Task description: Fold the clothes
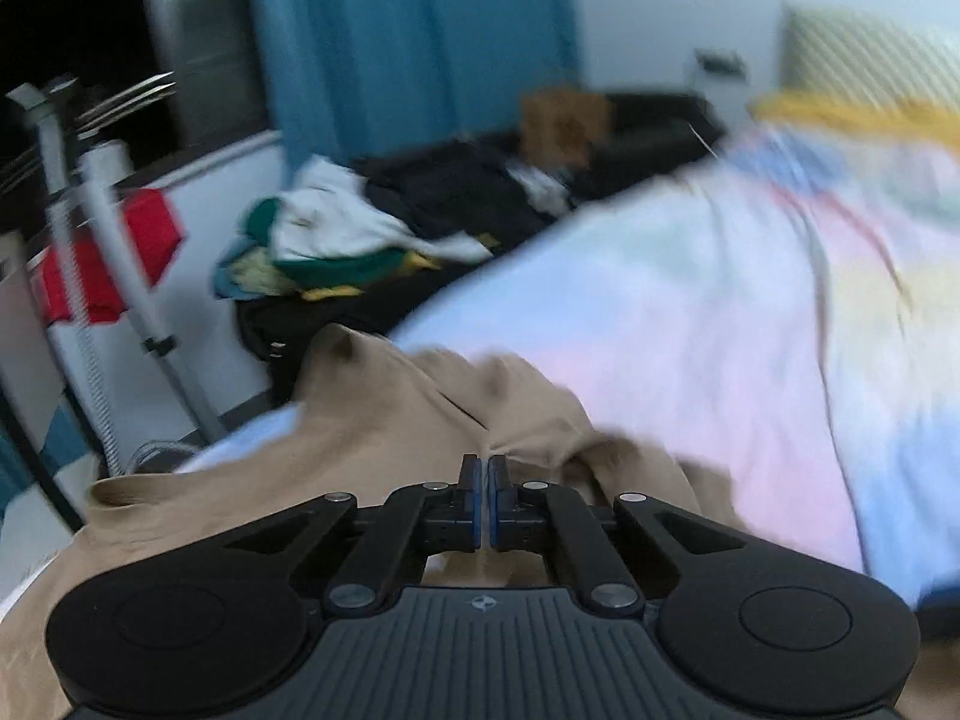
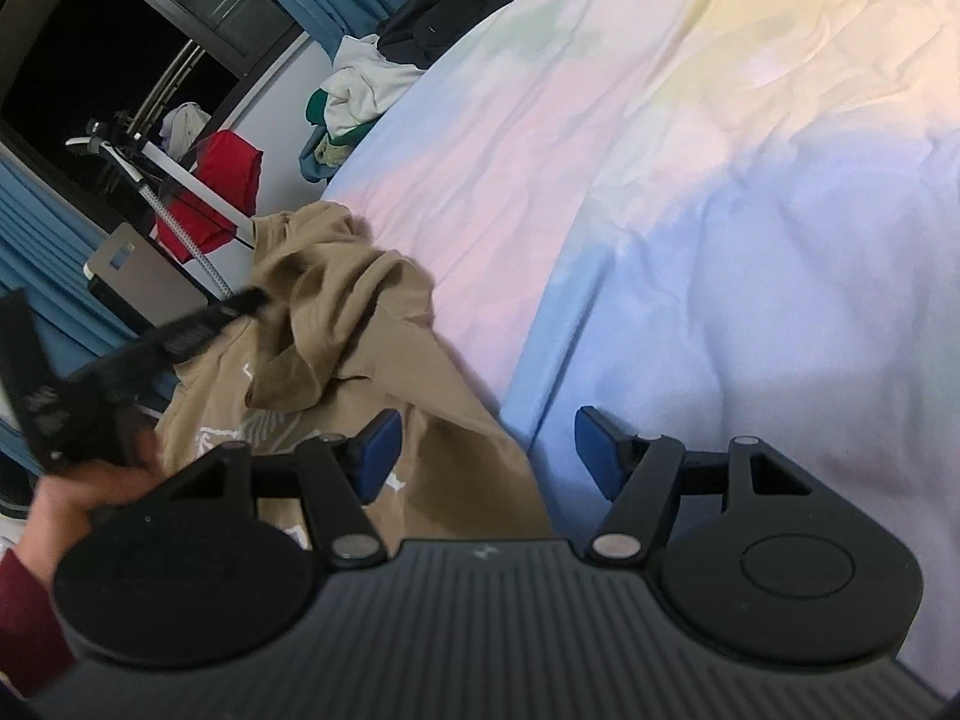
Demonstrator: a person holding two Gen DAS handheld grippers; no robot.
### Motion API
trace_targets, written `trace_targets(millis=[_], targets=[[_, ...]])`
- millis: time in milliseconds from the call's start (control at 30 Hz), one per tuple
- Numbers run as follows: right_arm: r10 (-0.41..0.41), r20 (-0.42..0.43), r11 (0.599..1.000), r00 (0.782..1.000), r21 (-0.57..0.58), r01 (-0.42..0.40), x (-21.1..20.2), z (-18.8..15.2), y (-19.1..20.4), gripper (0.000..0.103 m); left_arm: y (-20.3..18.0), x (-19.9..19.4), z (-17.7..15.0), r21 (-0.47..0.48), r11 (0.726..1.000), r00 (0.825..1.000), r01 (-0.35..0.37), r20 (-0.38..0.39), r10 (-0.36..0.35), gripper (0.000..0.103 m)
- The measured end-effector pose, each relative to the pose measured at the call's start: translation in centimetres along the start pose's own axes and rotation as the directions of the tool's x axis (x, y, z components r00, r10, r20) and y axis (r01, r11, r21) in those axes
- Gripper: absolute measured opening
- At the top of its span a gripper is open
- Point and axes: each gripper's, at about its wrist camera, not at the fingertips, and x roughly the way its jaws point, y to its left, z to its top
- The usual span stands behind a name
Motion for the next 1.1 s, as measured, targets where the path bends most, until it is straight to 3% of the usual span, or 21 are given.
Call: trace_targets(millis=[133,233,333,433,533,600,667,767,900,1033,1100], targets=[[0.002,0.001,1.000,1.000,0.000,-0.002,-0.1,0.2,0.0,0.067,3.7,-0.2,0.7,-0.153,0.987,0.998,-0.051,0.025,0.056,0.002],[0.002,0.001,1.000,1.000,0.000,-0.002,0.0,0.3,-0.1,0.067,5.8,1.0,0.9,-0.262,0.956,0.990,-0.135,-0.001,0.140,0.002],[0.002,-0.002,1.000,1.000,0.000,-0.002,0.2,0.3,-0.1,0.067,7.7,3.6,0.5,-0.345,0.907,0.970,-0.243,-0.074,0.232,0.002],[0.002,-0.005,1.000,1.000,-0.013,-0.002,0.4,0.4,-0.1,0.067,8.9,6.1,-0.7,-0.382,0.873,0.952,-0.304,-0.163,0.260,0.003],[0.003,-0.010,1.000,1.000,-0.013,-0.004,0.7,0.4,-0.2,0.067,10.1,5.8,-1.9,-0.475,0.841,0.966,-0.259,-0.138,0.220,0.009],[0.005,-0.015,1.000,1.000,-0.011,-0.005,0.8,0.4,-0.2,0.067,10.8,4.7,-2.2,-0.522,0.823,0.974,-0.226,-0.120,0.191,0.034],[0.010,-0.015,1.000,1.000,-0.008,-0.010,0.7,0.5,-0.2,0.067,11.4,2.9,-2.6,-0.582,0.793,0.983,-0.183,-0.094,0.158,0.044],[0.018,-0.014,1.000,1.000,-0.003,-0.018,0.5,0.5,-0.2,0.067,11.9,-0.5,-4.1,-0.693,0.712,0.993,-0.109,-0.049,0.104,0.056],[0.020,-0.010,1.000,1.000,0.014,-0.020,0.1,0.4,-0.3,0.068,11.3,-4.1,-7.6,-0.807,0.590,1.000,-0.020,-0.015,0.013,0.059],[0.025,-0.006,1.000,1.000,0.012,-0.025,-0.2,0.3,-0.2,0.067,9.0,-4.2,-10.4,-0.854,0.519,0.994,0.009,-0.049,-0.098,0.057],[0.022,-0.008,1.000,1.000,0.009,-0.022,-0.2,0.3,-0.2,0.068,8.0,-3.4,-11.6,-0.882,0.471,0.991,0.014,-0.050,-0.123,0.057]])
